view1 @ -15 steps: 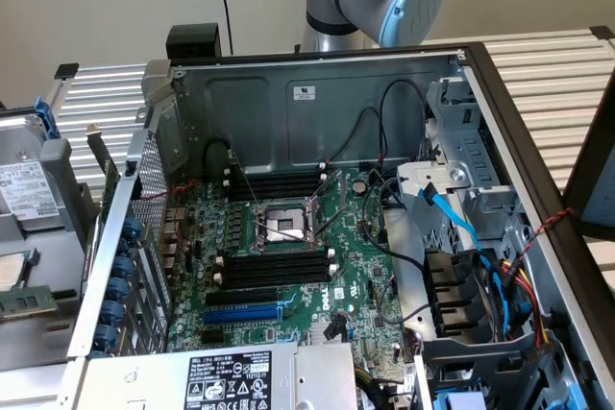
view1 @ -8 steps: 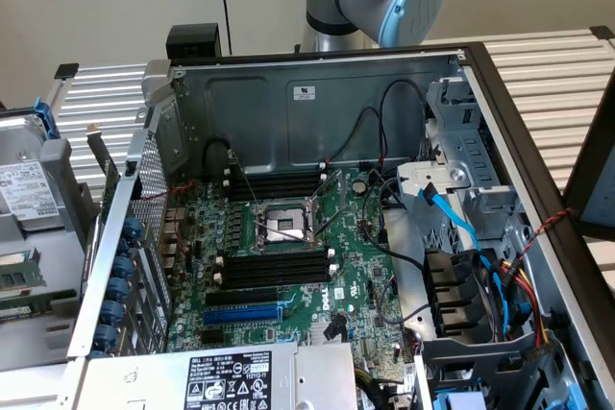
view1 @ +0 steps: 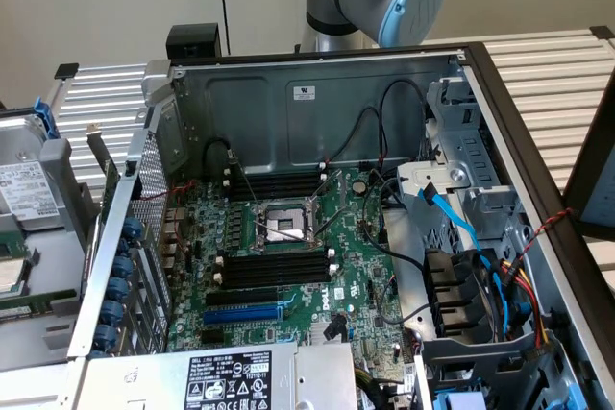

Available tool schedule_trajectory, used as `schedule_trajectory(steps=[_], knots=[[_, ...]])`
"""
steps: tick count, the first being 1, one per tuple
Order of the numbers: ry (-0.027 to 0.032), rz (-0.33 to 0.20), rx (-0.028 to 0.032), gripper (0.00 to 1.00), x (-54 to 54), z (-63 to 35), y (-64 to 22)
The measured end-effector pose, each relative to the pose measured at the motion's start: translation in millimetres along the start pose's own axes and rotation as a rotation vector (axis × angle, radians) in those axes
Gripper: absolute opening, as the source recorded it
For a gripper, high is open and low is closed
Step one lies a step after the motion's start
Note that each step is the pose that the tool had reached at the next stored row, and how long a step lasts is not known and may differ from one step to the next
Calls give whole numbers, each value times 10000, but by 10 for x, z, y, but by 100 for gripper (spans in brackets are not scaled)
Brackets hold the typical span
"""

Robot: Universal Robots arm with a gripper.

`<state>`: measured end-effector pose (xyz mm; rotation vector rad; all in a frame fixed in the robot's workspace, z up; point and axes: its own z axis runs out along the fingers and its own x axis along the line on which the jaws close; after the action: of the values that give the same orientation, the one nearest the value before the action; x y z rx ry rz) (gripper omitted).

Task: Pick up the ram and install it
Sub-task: 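Pick up the ram and move it above insertion slot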

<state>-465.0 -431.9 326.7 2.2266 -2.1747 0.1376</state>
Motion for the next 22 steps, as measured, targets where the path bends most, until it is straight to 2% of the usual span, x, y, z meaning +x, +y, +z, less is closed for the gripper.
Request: schedule_trajectory(steps=[5, 10, 13, 19, 22], knots=[[0, 0, 1, 12, 12, -143, -6], [5, -1, 0, 12, 29, -353, -16], [12, -2, 1, 12, 35, -428, -19], [48, -3, 5, 12, 46, -571, -25], [71, -3, 7, 12, 55, -699, -31]])
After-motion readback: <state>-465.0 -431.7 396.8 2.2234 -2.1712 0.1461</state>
